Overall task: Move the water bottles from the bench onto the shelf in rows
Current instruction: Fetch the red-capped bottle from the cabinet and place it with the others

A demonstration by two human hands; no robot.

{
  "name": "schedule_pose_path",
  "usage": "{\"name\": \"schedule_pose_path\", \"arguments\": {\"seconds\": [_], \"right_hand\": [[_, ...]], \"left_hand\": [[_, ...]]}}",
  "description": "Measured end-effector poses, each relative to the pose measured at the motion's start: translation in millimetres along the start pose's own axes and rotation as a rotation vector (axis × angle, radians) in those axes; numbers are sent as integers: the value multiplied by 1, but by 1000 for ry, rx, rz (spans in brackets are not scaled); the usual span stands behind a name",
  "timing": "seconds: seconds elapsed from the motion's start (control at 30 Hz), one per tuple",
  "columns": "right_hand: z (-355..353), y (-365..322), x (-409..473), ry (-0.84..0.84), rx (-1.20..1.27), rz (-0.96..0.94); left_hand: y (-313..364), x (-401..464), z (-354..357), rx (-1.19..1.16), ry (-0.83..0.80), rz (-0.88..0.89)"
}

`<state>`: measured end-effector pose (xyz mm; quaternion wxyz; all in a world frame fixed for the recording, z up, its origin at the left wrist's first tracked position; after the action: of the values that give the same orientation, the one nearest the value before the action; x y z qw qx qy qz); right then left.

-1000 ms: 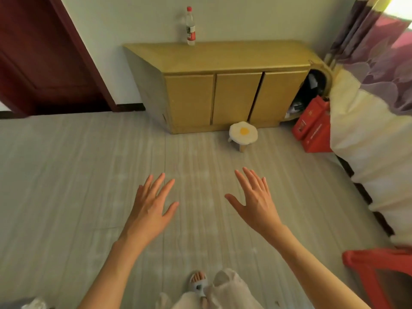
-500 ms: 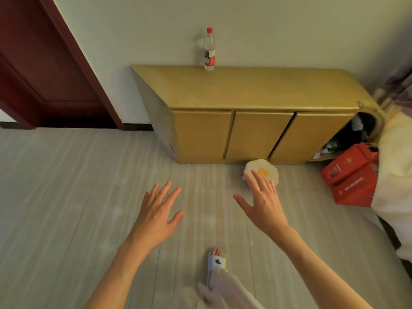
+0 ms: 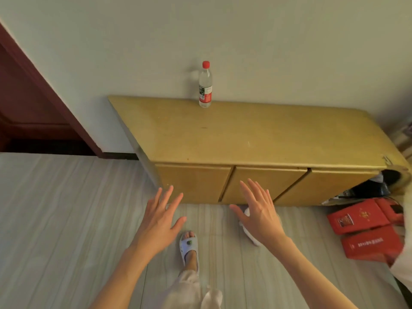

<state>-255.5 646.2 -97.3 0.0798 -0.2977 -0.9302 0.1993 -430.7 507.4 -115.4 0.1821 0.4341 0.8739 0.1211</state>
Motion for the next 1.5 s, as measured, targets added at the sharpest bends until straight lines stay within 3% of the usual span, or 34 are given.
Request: {"name": "schedule_pose_path", "arguments": {"seconds": [0.23,0.53,0.77,0.9,1.2,1.5], "right_hand": [[1,38,154,-32,56,63],[28,101,340,-134,210,108],[50,160,485,-23,447,257],[54,172,538,88,560,237],[53,181,549,235,735,271],[19,174,442,310,707,360]], "left_hand": [[0,169,-20,35,-68,-10],[-5,349,27,224,-285,-120],[-39,428,65,200,-416,-318],[-49,437,83,181,-475,-410],[-51,439,85,175,-497,-433],[-52,452,72,177,-569,-389]]}}
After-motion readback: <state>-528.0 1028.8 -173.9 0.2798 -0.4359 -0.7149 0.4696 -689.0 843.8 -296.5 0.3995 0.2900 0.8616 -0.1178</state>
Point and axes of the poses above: each hand's wrist, its own x-axis towards the middle knuckle, its own z-axis out of the palm, y = z × x, the point moved 9 cm from there along x, towards the middle knuckle, and after that the axes turned 14 degrees about -z, right-handed, at the moved point
